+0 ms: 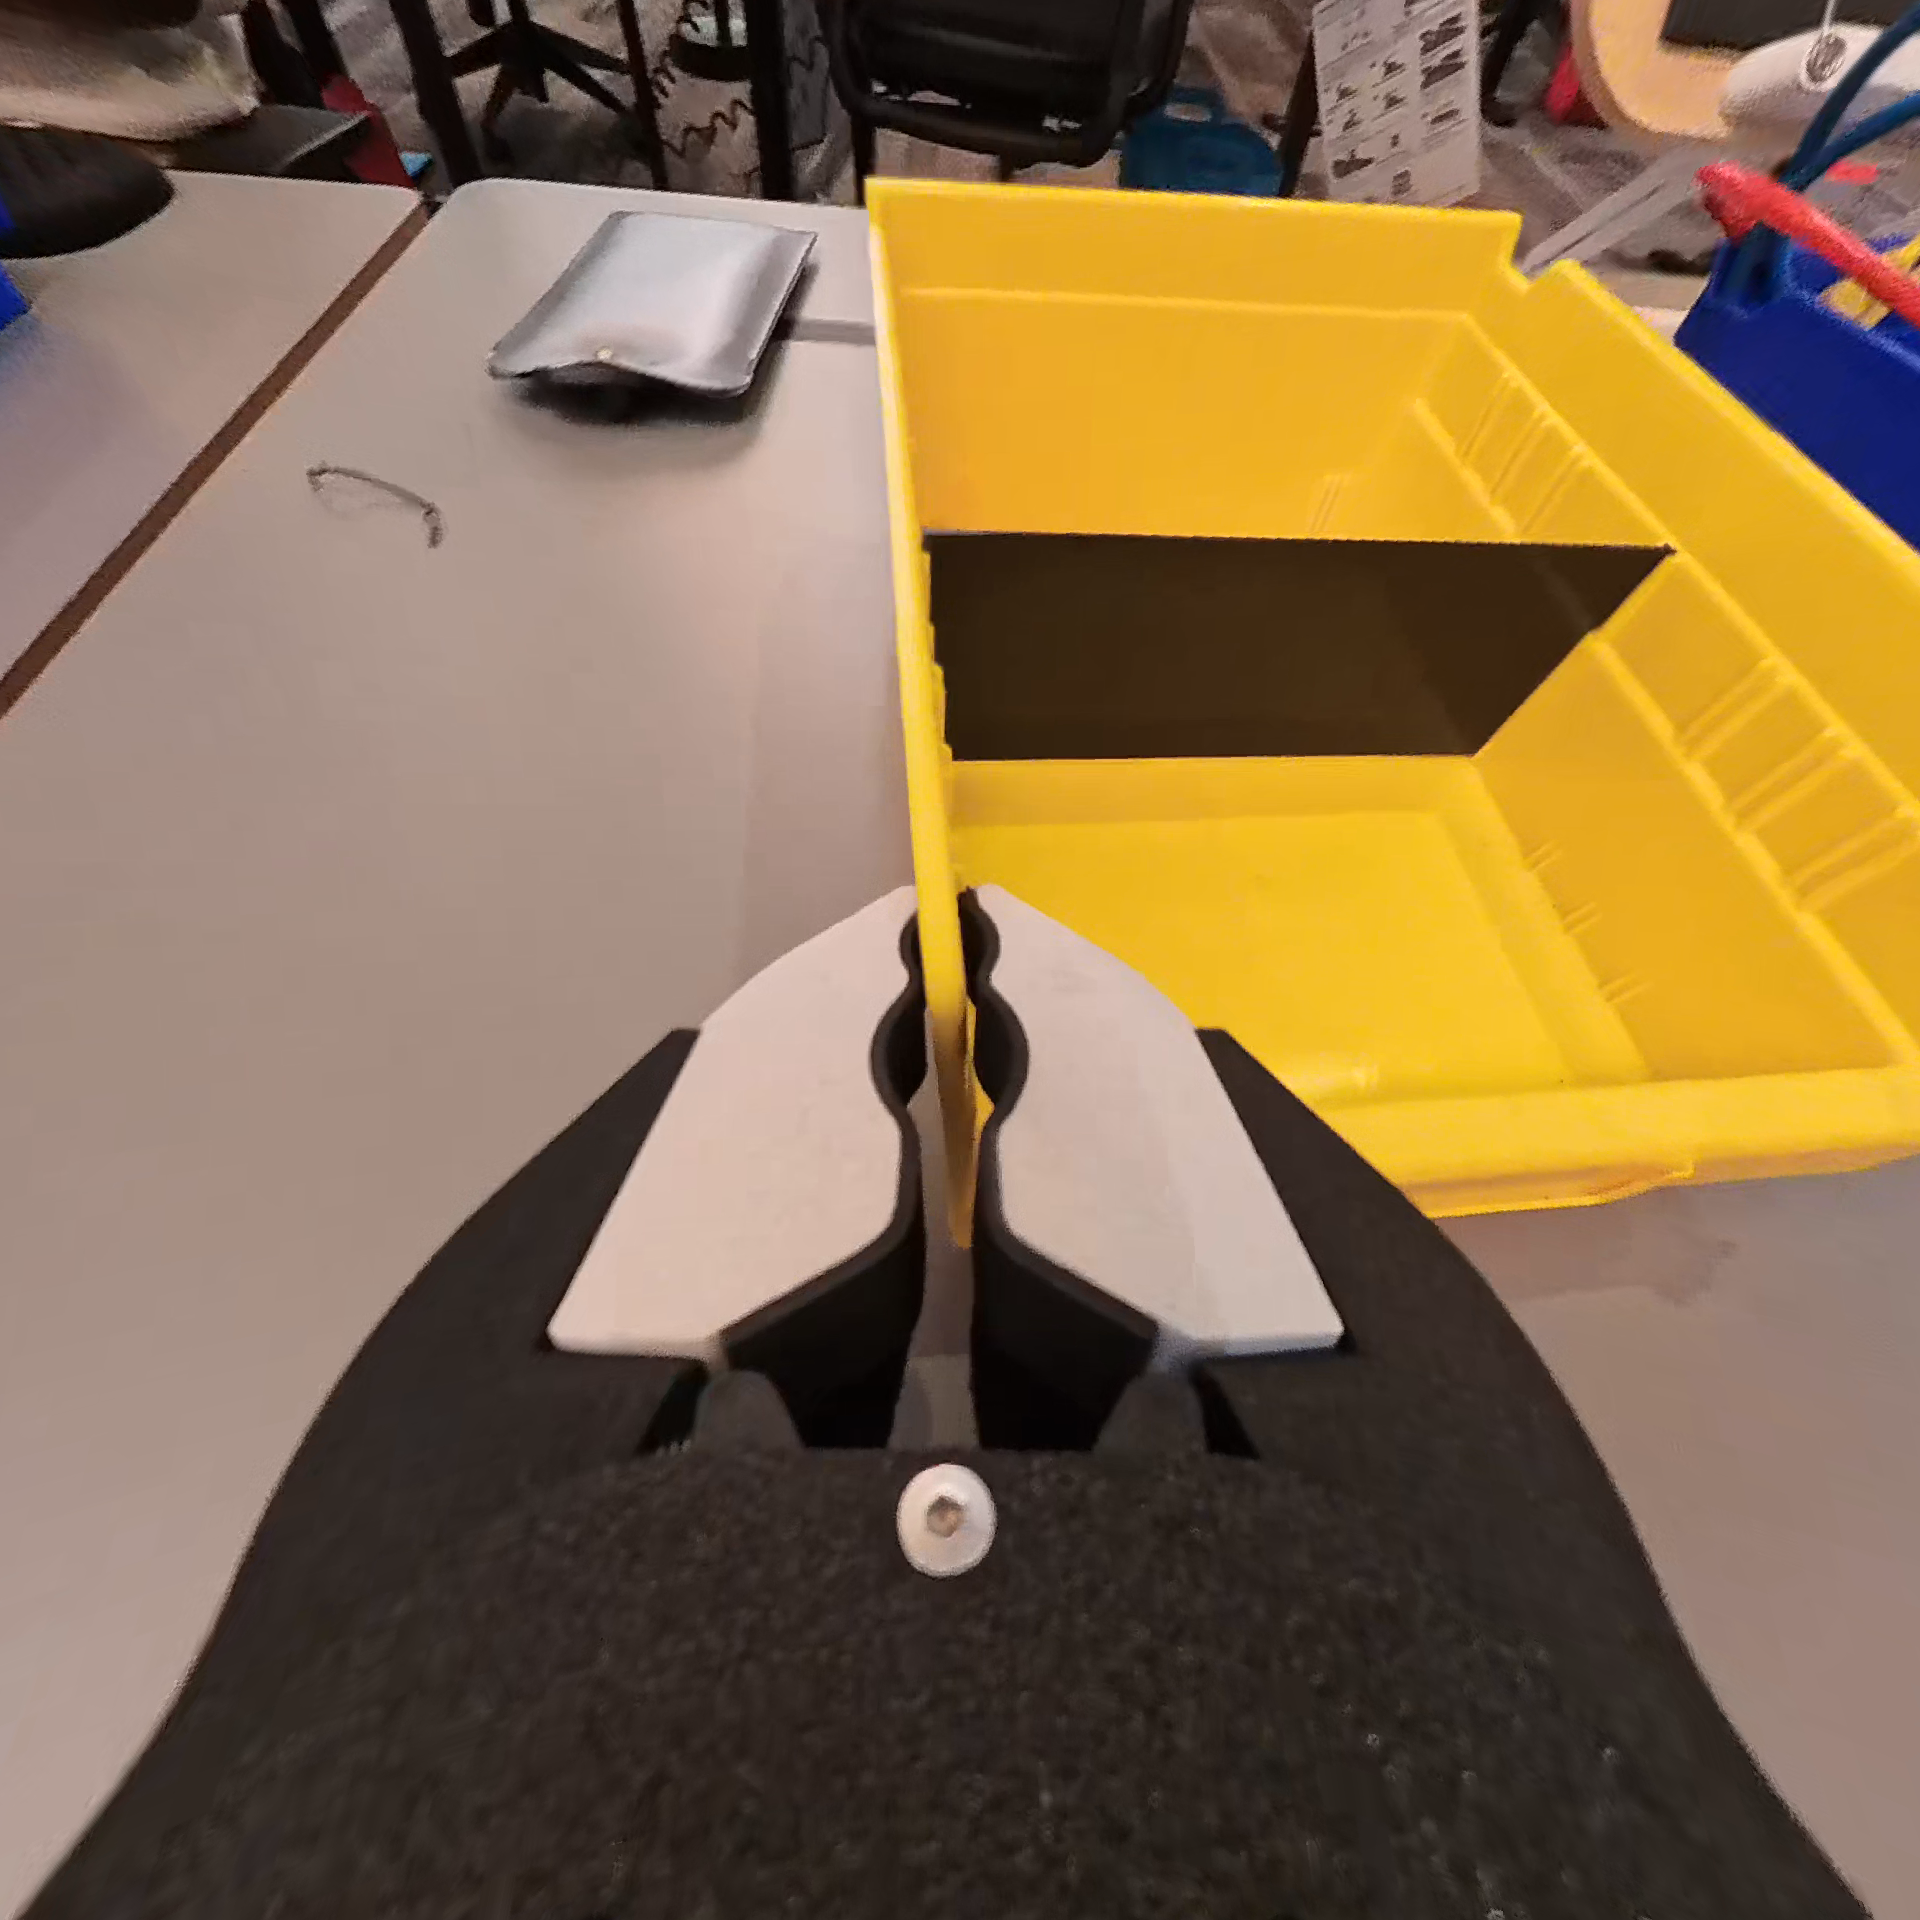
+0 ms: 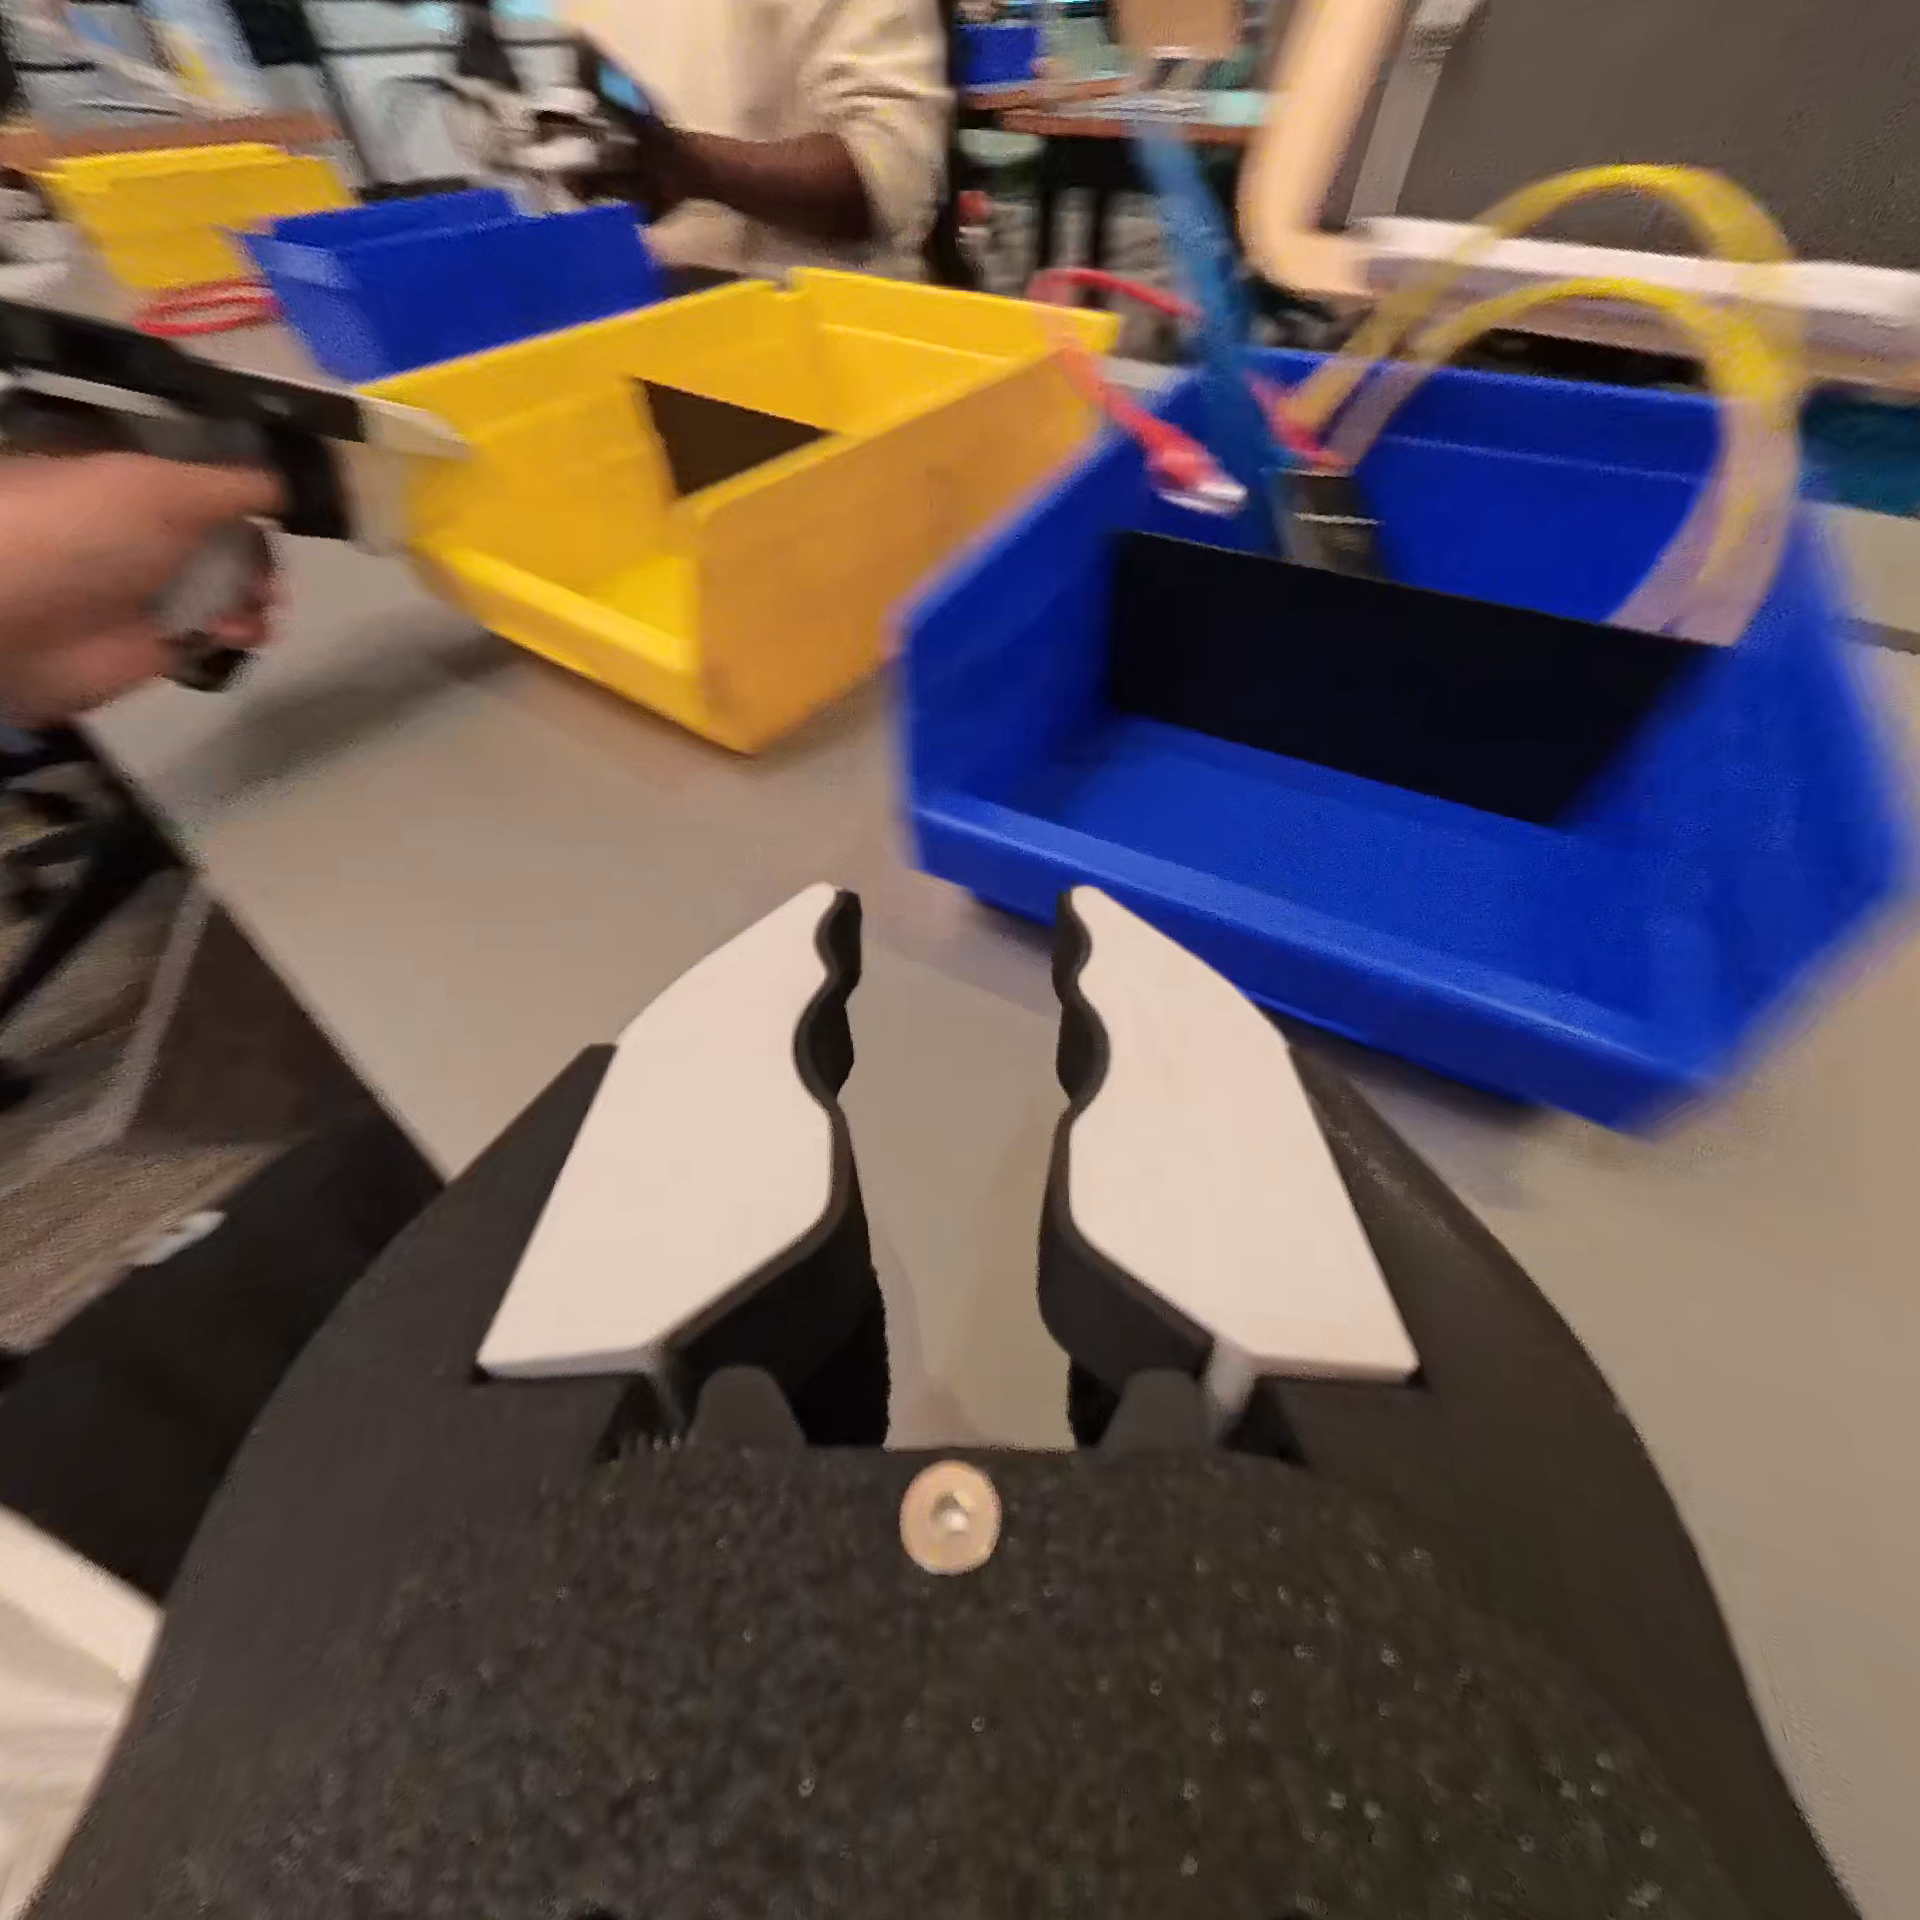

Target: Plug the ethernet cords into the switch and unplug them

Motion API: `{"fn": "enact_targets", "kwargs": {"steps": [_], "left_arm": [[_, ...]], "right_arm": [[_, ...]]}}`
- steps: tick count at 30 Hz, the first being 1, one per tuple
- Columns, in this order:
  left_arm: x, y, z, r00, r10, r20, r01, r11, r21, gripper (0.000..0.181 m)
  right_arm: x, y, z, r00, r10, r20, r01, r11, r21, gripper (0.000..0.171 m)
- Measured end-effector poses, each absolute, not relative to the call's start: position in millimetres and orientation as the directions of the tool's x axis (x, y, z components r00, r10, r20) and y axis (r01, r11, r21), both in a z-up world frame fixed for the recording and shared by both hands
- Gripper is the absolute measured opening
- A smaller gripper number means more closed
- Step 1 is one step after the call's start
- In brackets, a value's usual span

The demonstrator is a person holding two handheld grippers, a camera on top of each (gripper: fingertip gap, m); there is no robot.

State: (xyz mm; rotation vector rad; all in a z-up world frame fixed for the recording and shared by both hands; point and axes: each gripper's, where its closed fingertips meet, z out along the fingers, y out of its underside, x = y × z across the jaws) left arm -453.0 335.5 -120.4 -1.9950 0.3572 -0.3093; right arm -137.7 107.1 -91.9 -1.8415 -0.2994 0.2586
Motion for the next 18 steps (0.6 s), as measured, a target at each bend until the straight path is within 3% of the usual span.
{"fn": "enact_targets", "kwargs": {"steps": [3, 6, 11, 14, 18], "left_arm": [[-462, 296, -121, 0.942, -0.333, 0.032, -0.123, -0.434, -0.892, 0.003], [-470, 258, -121, 0.965, -0.255, 0.056, -0.072, -0.466, -0.882, 0.003], [-475, 212, -121, 0.977, -0.208, 0.045, -0.055, -0.449, -0.892, 0.004], [-477, 186, -118, 0.978, -0.182, 0.102, 0.008, -0.457, -0.889, 0.007], [-486, 161, -89, 0.994, -0.1, 0.05, 0.012, -0.346, -0.938, 0.006]], "right_arm": [[-227, 127, -102, 0.9, 0.433, -0.055, 0.095, -0.317, -0.944, 0.04], [-271, 159, -115, 0.925, 0.376, -0.053, 0.091, -0.356, -0.93, 0.037], [-292, 197, -130, 0.961, 0.273, -0.046, 0.072, -0.406, -0.911, 0.029], [-285, 197, -129, 0.973, 0.23, -0.025, 0.085, -0.452, -0.888, 0.006], [-296, 185, -106, 0.955, 0.294, -0.037, 0.098, -0.433, -0.896, 0.005]]}}
